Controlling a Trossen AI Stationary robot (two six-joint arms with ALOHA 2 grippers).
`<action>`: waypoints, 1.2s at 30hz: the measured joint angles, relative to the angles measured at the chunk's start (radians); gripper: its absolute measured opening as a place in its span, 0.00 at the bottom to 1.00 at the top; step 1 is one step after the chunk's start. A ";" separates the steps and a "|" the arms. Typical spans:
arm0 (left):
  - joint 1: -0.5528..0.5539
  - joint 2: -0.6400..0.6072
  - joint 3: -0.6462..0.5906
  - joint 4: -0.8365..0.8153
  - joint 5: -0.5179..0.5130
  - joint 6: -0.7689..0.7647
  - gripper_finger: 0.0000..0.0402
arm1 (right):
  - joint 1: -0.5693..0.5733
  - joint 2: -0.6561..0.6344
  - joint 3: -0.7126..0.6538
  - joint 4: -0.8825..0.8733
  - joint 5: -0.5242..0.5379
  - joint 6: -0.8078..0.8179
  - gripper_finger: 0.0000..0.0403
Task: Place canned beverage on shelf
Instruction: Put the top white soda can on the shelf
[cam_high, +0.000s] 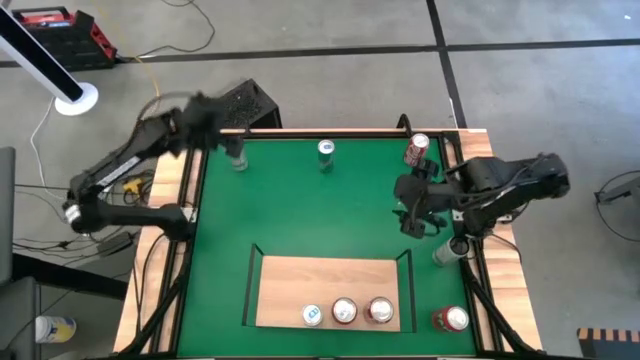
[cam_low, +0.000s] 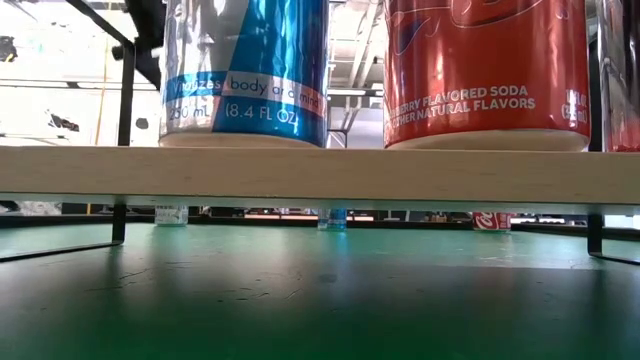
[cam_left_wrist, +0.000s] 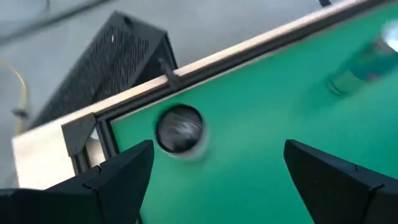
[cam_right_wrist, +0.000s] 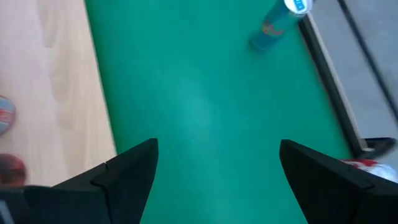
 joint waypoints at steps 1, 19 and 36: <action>0.061 0.018 0.000 0.015 0.048 0.027 0.86 | -0.009 -0.030 -0.041 0.033 -0.014 0.000 0.89; 0.295 0.323 0.000 0.085 0.236 0.255 0.86 | -0.031 -0.154 -0.260 0.276 0.043 0.325 0.89; 0.301 0.341 -0.007 0.030 0.236 0.309 0.86 | -0.008 -0.095 -0.260 0.272 0.023 0.336 0.89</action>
